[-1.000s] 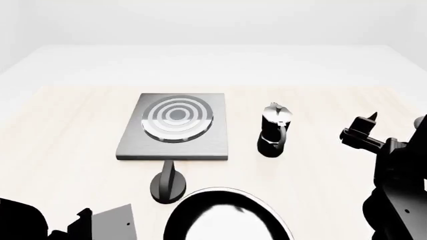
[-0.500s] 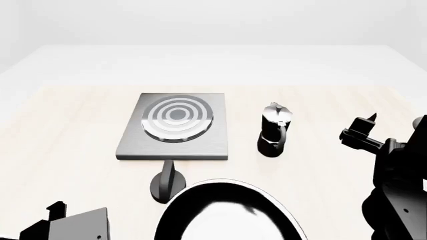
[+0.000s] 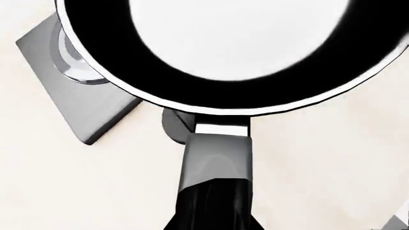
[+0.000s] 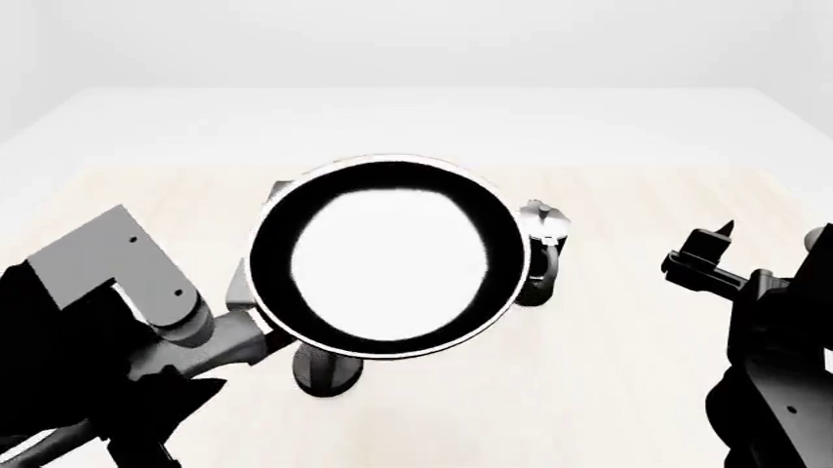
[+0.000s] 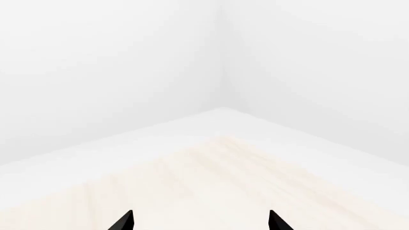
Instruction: Turn on the stove and put the frying pan on it.
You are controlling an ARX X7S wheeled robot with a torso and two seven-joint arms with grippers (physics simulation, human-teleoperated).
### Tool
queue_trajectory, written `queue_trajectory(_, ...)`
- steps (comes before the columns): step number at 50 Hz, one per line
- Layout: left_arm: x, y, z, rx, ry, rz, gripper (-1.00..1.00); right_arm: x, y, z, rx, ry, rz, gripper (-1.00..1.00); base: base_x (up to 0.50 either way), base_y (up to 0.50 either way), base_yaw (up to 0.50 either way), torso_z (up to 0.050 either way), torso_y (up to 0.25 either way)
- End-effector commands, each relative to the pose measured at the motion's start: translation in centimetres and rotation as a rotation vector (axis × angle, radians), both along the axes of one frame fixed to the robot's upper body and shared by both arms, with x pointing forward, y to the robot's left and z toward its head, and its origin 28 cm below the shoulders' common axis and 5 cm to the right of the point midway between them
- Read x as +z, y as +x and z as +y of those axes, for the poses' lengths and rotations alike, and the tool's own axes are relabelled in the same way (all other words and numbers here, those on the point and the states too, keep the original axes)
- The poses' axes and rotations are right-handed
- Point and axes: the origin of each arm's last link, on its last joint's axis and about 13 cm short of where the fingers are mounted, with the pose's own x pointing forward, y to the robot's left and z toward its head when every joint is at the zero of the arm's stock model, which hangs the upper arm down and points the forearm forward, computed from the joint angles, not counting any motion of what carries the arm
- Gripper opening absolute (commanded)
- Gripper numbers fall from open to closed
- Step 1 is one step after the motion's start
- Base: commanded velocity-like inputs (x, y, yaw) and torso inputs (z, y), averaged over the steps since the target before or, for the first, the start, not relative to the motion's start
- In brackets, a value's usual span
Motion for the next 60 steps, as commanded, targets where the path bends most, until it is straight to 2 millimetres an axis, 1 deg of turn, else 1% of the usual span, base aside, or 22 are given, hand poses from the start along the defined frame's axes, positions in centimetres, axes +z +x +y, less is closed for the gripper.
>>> queue_trajectory(1,3.2,4.0,-1.6,0.137,-0.194,-0.262,-1.00,-0.1,0.1,0.0,0.005,0.002,0.002,1.00,0.00,0.00,0.00,0.000,0.000)
queue_trajectory(4,3.3,5.3,-2.8,0.120,-0.239,-0.278,-1.00,-0.1,0.1,0.0,0.005,0.002,0.002,1.00,0.00,0.00,0.00,0.000,0.003)
queue_trajectory(5,3.4,6.2,-3.4,0.108,-0.265,-0.283,-1.00,-0.1,0.1,0.0,0.004,0.004,0.002,1.00,0.00,0.00,0.00,0.000,0.000)
queue_trajectory(8,3.8,7.3,-4.2,0.089,-0.310,-0.266,-1.00,0.0,0.1,0.0,0.006,0.002,0.000,1.00,0.00,0.00,0.00,0.000,0.000)
queue_trajectory(9,4.0,8.1,-4.5,0.097,-0.345,-0.263,-1.00,0.0,0.1,0.0,0.006,0.006,0.000,1.00,0.00,0.00,0.00,0.000,0.000)
queue_trajectory(10,4.0,8.4,-4.6,0.101,-0.331,-0.266,-1.00,0.0,0.1,0.1,0.007,0.005,0.001,1.00,0.00,0.00,0.00,0.000,0.010)
queue_trajectory(11,4.1,9.1,-4.7,0.119,-0.382,-0.266,-1.00,-0.1,0.2,0.2,0.012,0.003,0.001,1.00,0.00,0.00,0.00,0.000,0.000)
queue_trajectory(12,4.1,9.4,-4.8,0.120,-0.377,-0.269,-1.00,-0.1,0.2,0.2,0.012,0.003,0.002,1.00,0.00,0.00,0.00,0.000,0.000)
queue_trajectory(15,3.5,10.7,-5.1,0.150,-0.374,-0.274,-1.00,0.0,0.1,0.1,0.010,0.004,-0.001,1.00,0.00,0.00,0.00,0.000,0.000)
queue_trajectory(18,3.1,11.6,-5.2,0.184,-0.360,-0.289,-1.00,0.0,0.0,0.1,0.011,0.005,-0.003,1.00,0.00,0.00,0.00,0.000,0.003)
queue_trajectory(19,2.9,12.1,-5.3,0.197,-0.380,-0.295,-1.00,0.0,0.1,0.2,0.013,0.004,-0.002,1.00,0.00,0.00,0.00,0.000,0.000)
queue_trajectory(21,2.5,12.8,-5.3,0.224,-0.408,-0.297,-1.00,0.0,0.1,0.2,0.014,0.004,-0.002,1.00,0.00,0.00,0.00,0.000,0.000)
queue_trajectory(28,1.6,14.6,-5.4,0.313,-0.394,-0.293,-1.00,0.2,0.1,0.2,0.016,0.004,-0.003,1.00,0.00,0.00,0.00,0.000,0.001)
queue_trajectory(31,1.2,15.1,-5.4,0.335,-0.364,-0.281,-1.00,0.2,0.1,0.1,0.015,0.006,-0.005,1.00,0.00,0.00,0.00,0.000,0.003)
queue_trajectory(35,0.2,16.1,-5.8,0.350,-0.329,-0.248,-1.00,0.1,0.2,0.1,0.014,0.007,-0.002,1.00,0.00,0.00,0.00,0.000,0.003)
queue_trajectory(39,-0.5,16.7,-5.6,0.385,-0.294,-0.224,-1.00,0.2,0.1,0.1,0.013,0.010,-0.005,1.00,0.00,0.00,0.00,0.000,0.000)
queue_trajectory(45,-1.3,17.4,-5.7,0.399,-0.238,-0.174,-1.00,0.1,0.1,0.1,0.014,0.011,-0.005,1.00,0.00,0.00,0.00,0.000,0.002)
queue_trajectory(47,-1.5,17.5,-5.6,0.409,-0.190,-0.162,-1.00,0.2,0.1,0.1,0.014,0.010,-0.005,1.00,0.00,0.00,0.00,0.000,0.005)
queue_trajectory(51,-2.4,17.9,-5.5,0.430,-0.154,-0.134,-1.00,0.2,0.0,0.0,0.014,0.010,-0.008,1.00,0.00,0.00,0.00,0.005,0.000)
queue_trajectory(60,-3.7,18.4,-5.0,0.454,-0.132,-0.097,-1.00,0.2,0.1,0.2,0.019,0.009,-0.005,1.00,0.00,0.00,0.00,0.000,0.002)
